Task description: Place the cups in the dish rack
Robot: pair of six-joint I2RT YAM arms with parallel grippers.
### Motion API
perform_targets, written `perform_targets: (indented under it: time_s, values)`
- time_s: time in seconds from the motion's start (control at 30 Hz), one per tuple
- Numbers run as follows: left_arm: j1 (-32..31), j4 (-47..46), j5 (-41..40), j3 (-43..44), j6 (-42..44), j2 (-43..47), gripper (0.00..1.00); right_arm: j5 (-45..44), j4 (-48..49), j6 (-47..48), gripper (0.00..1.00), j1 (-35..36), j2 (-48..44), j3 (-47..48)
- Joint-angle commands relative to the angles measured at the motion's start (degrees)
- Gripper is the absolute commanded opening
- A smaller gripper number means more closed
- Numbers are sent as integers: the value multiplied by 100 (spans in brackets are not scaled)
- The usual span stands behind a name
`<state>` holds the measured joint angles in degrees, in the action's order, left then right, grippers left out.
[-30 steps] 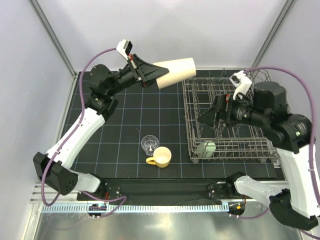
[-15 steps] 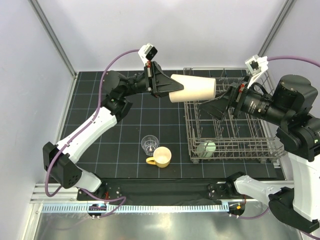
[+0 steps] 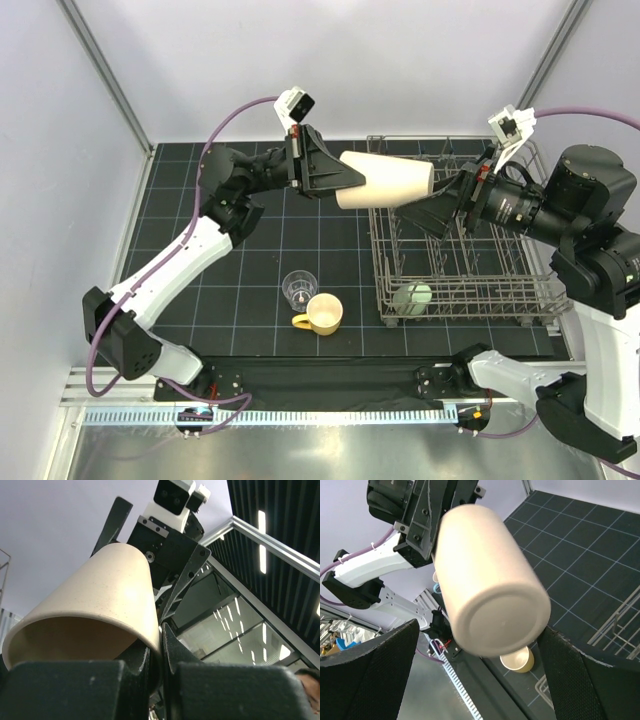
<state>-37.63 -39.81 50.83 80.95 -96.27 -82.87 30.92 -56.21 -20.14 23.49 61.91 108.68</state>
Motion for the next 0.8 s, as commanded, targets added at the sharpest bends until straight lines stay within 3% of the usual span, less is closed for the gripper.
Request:
perform_targets:
  time_s: [0.0, 0.23, 0.5, 0.77]
  values:
    - [-96, -308, 226, 9, -111, 254, 0, 108, 513, -77, 97, -11, 23, -75]
    - [-96, -343, 278, -44, -138, 359, 0, 203, 654, -209, 96, -46, 14, -189]
    - [-87, -396, 287, -114, -164, 368, 0, 670, 1129, -526, 82, -46, -30, -497]
    - [-87, -413, 331, -193, -182, 412, 1, 960, 1489, -781, 83, -46, -118, -734]
